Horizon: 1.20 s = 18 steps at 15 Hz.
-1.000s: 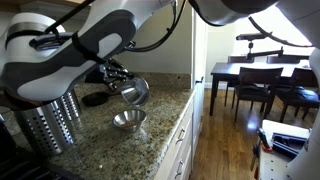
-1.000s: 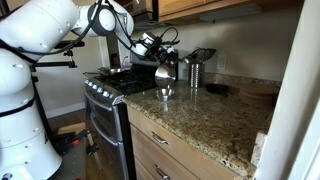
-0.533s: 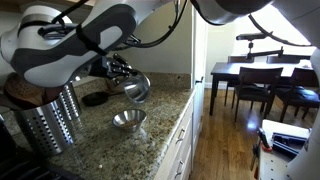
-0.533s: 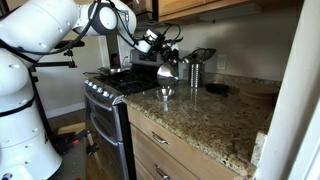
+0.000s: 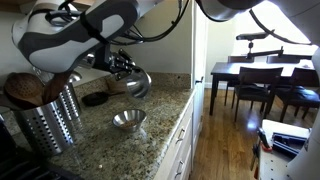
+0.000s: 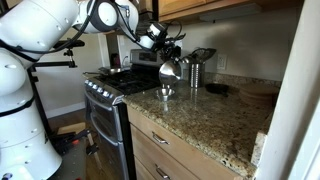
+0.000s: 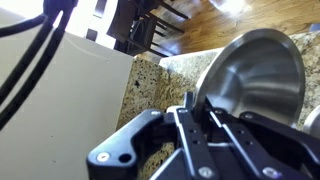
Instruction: Transfer the contents in the right silver bowl to the left bowl
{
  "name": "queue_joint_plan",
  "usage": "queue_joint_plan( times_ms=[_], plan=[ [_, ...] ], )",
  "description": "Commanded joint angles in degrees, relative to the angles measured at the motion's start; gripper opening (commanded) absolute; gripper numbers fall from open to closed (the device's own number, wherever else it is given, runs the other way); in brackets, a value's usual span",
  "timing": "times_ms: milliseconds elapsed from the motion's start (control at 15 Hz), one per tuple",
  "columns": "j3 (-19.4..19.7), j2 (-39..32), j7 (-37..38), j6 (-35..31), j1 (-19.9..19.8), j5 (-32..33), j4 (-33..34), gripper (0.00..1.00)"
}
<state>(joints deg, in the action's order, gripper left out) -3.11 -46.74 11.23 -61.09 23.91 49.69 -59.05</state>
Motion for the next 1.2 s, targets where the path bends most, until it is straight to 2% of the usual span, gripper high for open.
queue_joint_plan(
  times_ms=[0, 467, 867, 1133],
  plan=[
    [-0.4, 4.7, 4.7, 0.1, -1.8, -3.6, -4.0, 0.08],
    [-0.5, 9.5, 11.7, -2.1, -5.4, -9.6, -8.6, 0.08],
    [-0.4, 14.1, 16.1, -5.7, -9.4, -13.9, -15.6, 0.08],
    [1.5, 17.1, 17.3, -9.3, -10.4, -16.4, -20.9, 0.08]
  ],
)
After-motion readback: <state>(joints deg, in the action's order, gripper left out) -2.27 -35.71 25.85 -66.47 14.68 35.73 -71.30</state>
